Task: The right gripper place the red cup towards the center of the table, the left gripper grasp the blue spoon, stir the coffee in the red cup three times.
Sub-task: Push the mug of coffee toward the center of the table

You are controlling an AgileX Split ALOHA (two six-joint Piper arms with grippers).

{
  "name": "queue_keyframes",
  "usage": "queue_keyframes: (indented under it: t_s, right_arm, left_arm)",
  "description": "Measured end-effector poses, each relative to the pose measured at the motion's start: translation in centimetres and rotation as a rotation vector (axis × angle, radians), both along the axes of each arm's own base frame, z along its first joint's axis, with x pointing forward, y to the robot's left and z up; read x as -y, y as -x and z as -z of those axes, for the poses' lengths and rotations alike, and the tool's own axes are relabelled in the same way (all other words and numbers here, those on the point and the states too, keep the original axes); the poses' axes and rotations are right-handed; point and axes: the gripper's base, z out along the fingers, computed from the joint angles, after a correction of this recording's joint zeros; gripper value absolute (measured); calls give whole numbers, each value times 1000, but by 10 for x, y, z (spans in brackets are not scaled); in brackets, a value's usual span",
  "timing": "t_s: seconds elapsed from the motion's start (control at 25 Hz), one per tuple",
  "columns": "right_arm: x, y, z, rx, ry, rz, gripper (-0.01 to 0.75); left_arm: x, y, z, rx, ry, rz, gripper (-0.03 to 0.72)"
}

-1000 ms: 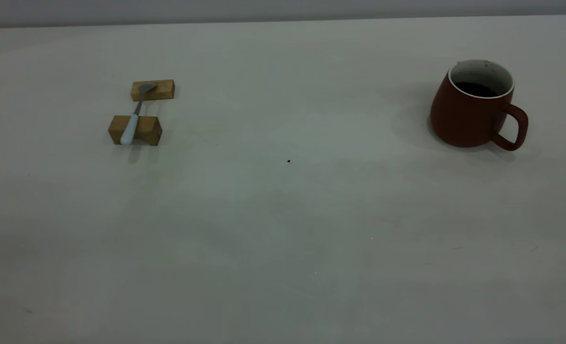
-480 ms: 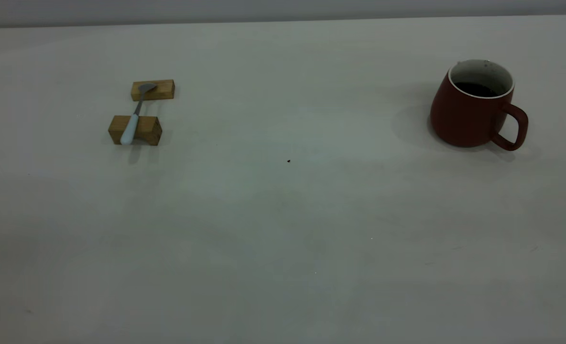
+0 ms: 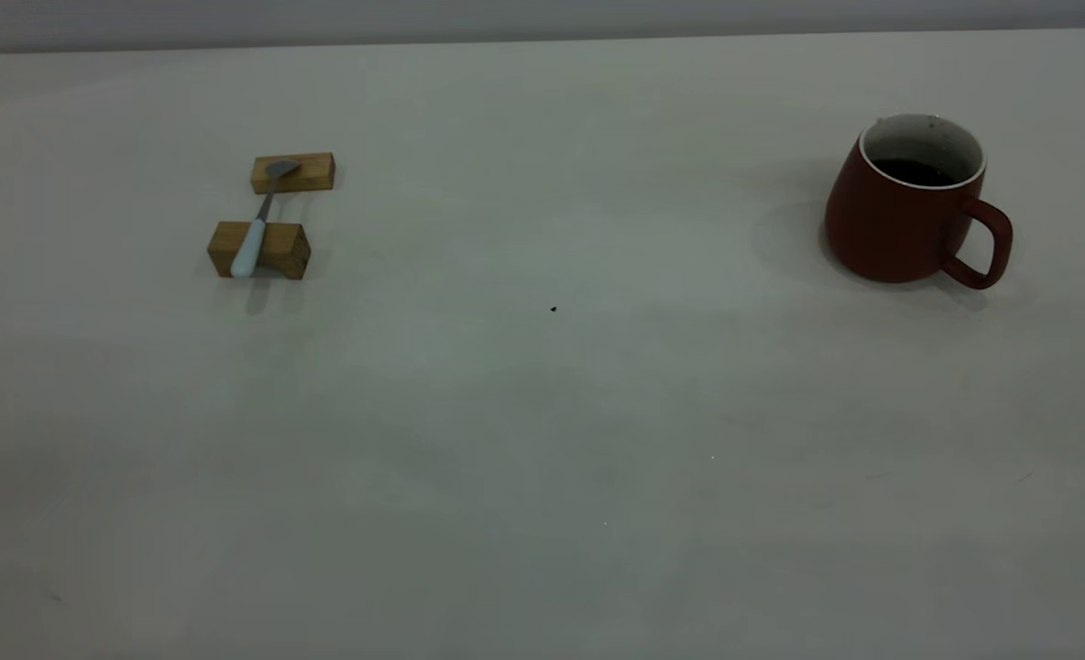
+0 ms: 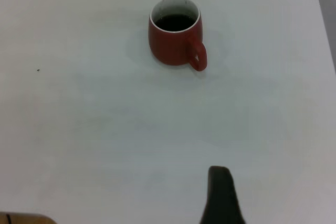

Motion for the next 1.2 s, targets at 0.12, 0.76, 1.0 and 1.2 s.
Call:
queue_keyframes:
  t_s: [0.12,0.76,1.0,1.2]
  right_arm:
    - [0,0,0,0,0,0,585]
    - [6,-118,-29,-390,27,-44,589]
    - [8,-196,0,-508,53,-129,589]
    - [10,-245,45,-635,69,-188,589]
  left_arm:
    - [0,0,0,0,0,0,570]
    - [0,0,0,0,0,0,570]
    - [0,0,0,0,0,0,570]
    - [0,0,0,0,0,0,570]
